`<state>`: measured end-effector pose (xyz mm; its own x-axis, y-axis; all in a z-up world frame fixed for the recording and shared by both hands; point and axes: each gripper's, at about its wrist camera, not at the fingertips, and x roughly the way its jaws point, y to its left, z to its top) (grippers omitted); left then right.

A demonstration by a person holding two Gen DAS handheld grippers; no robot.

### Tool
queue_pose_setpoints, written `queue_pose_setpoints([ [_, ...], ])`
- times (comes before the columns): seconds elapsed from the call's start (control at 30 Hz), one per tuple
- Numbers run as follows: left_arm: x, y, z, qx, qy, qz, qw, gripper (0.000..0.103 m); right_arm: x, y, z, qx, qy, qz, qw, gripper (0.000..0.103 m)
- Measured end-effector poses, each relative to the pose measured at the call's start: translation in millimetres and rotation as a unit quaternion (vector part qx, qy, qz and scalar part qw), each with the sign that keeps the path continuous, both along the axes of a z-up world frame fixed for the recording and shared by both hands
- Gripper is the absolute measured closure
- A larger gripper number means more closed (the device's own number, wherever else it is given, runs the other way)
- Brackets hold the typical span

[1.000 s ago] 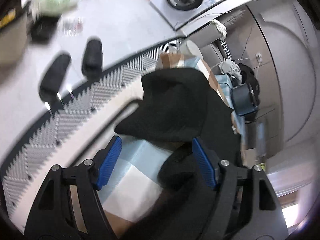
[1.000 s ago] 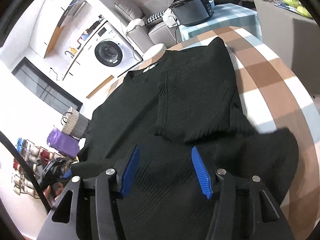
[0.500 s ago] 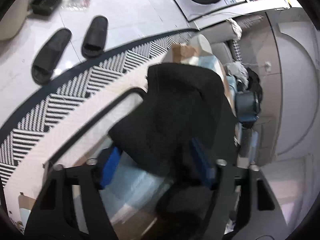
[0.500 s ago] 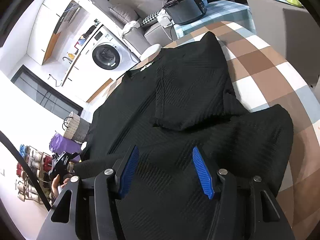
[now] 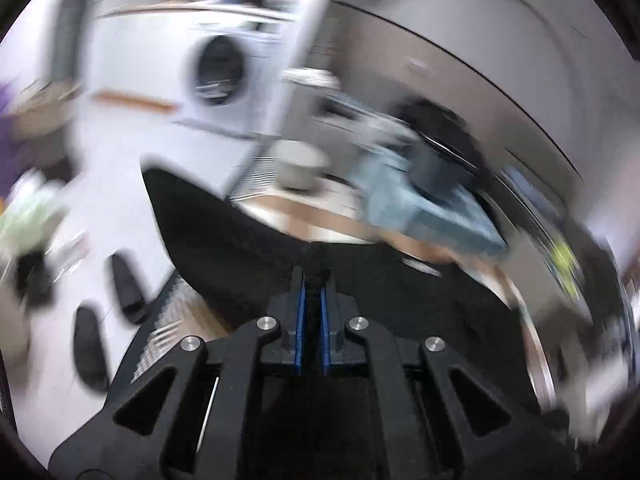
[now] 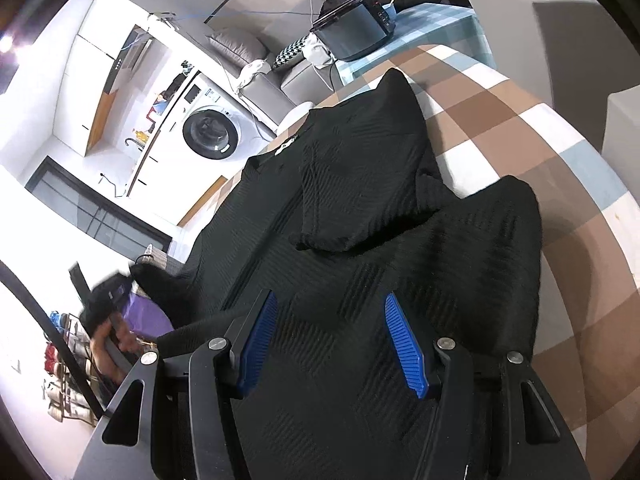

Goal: Fold small clothes

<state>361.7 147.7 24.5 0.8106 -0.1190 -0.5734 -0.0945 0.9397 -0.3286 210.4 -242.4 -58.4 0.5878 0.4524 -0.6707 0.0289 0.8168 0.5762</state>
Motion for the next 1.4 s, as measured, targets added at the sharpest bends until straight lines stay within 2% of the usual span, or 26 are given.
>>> queue_pose_setpoints([
  [0.07, 17.8, -37.7, -4.2, -0.026, 0.023, -0.095, 0.9949, 0.096, -2.3, -4.0, -0.5, -0.001, 0.001, -0.005, 1.000, 0.045],
  [0.1, 24.9, -53.6, -11.2, -0.037, 0.045, -0.128, 0.9901, 0.084, -3.6, -6.5, -1.4, 0.000, 0.001, -0.009, 1.000, 0.045],
  [0.13, 29.2, -64.4, -17.5, -0.042, 0.063, -0.143, 0.9869, 0.064, -5.1, -9.7, -2.4, 0.002, 0.003, -0.013, 1.000, 0.045],
  [0.2, 28.8, -75.5, -27.3, -0.039, 0.072, -0.140, 0.9868, 0.041, -8.0, -15.0, -3.7, 0.005, 0.006, -0.020, 1.000, 0.045],
  [0.33, 21.6, -71.6, -35.2, -0.029, 0.084, -0.113, 0.9896, 0.040, -12.0, -25.3, -6.2, 0.009, 0.005, -0.027, 1.000, 0.043],
  [0.5, -9.6, -40.6, -41.7, -0.024, 0.078, -0.047, 0.9955, 0.040, -11.1, -29.8, -8.1, 0.000, 0.006, -0.025, 1.000, 0.043],
  [0.57, -31.5, -15.3, -48.6, -0.012, 0.076, -0.024, 0.9967, 0.040, -13.1, -29.0, -3.7, -0.011, -0.002, -0.016, 1.000, 0.043],
  [0.6, -55.0, -6.0, -51.0, -0.003, 0.074, -0.016, 0.9971, 0.038, -15.2, -29.3, 0.0, -0.019, -0.009, -0.009, 1.000, 0.043],
  [0.67, -105.0, 11.2, -50.6, 0.017, 0.071, 0.002, 0.9973, 0.033, -24.8, -32.2, 11.0, -0.042, -0.030, 0.007, 0.999, 0.043],
  [0.73, -133.1, 19.3, -52.3, 0.040, 0.071, 0.013, 0.9966, 0.026, -35.3, -38.2, 18.7, -0.060, -0.043, 0.011, 0.997, 0.043],
  [0.83, -164.0, 32.7, -62.9, 0.062, 0.085, 0.026, 0.9942, 0.022, -49.6, -53.8, 19.8, -0.087, -0.046, 0.001, 0.995, 0.031],
  [0.9, -179.6, 42.0, -73.7, 0.060, 0.099, 0.038, 0.9926, 0.022, -53.4, -63.0, 11.0, -0.089, -0.028, -0.009, 0.996, 0.031],
  [1.07, -206.7, 60.7, -102.7, 0.034, 0.128, 0.054, 0.9897, 0.022, -50.9, -65.6, -13.8, -0.054, 0.005, -0.002, 0.999, 0.031],
  [1.13, -206.3, 61.7, -112.1, 0.027, 0.139, 0.057, 0.9882, 0.022, -46.3, -60.8, -20.6, -0.048, 0.006, 0.013, 0.999, 0.037],
  [1.17, -206.9, 61.7, -115.1, 0.026, 0.142, 0.056, 0.9879, 0.022, -44.4, -60.1, -23.0, -0.051, 0.010, 0.014, 0.999, 0.041],
  [1.3, -204.4, 59.4, -125.2, 0.020, 0.155, 0.048, 0.9866, 0.022, -43.8, -76.1, -34.2, -0.086, 0.045, -0.020, 0.995, 0.042],
  [1.4, -195.9, 57.1, -129.2, 0.016, 0.165, 0.048, 0.9851, 0.022, -48.6, -86.7, -36.9, -0.090, 0.049, -0.027, 0.994, 0.042],
])
